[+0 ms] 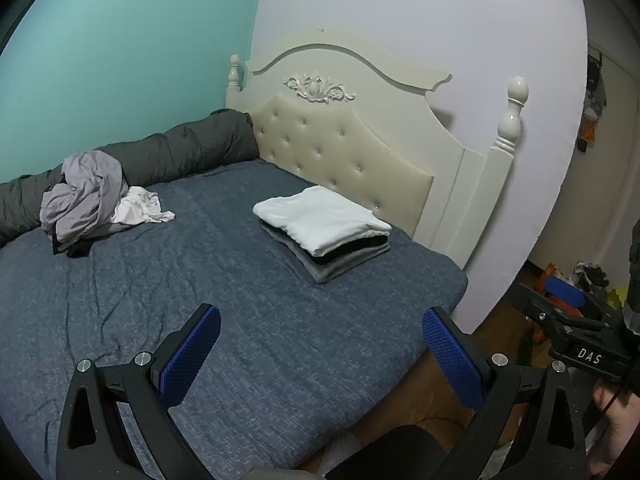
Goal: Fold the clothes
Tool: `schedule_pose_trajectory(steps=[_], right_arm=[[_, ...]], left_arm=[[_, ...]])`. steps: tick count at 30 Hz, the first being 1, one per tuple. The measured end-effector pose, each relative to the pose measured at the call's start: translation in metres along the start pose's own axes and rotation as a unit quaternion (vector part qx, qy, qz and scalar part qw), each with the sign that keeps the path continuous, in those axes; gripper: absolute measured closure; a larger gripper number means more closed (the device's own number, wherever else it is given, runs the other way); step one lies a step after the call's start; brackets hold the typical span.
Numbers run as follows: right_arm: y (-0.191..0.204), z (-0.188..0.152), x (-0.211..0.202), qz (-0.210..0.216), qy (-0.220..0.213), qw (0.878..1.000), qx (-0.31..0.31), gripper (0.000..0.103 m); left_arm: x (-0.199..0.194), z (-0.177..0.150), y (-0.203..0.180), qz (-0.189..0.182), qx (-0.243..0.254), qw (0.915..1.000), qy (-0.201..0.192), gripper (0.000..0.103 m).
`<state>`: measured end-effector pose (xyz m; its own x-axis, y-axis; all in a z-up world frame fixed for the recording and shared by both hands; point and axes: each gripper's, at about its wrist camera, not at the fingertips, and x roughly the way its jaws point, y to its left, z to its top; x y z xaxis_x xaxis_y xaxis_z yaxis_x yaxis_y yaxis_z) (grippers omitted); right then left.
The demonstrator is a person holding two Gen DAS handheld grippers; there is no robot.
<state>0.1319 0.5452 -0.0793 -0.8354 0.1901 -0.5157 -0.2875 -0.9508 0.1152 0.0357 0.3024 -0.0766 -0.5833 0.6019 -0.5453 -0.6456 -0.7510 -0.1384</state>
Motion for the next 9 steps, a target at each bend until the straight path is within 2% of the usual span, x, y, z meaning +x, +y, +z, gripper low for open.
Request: schedule_pose_trajectory(steps=[9], right_arm=[[0.0001,-0.0004,-0.0005,0.0,-0.001,1.0,0.0,0.002]], left_arm=[[-0.0019,0.0004,0.0003,-0.001,-0.001,1.0,-0.004,0.0]])
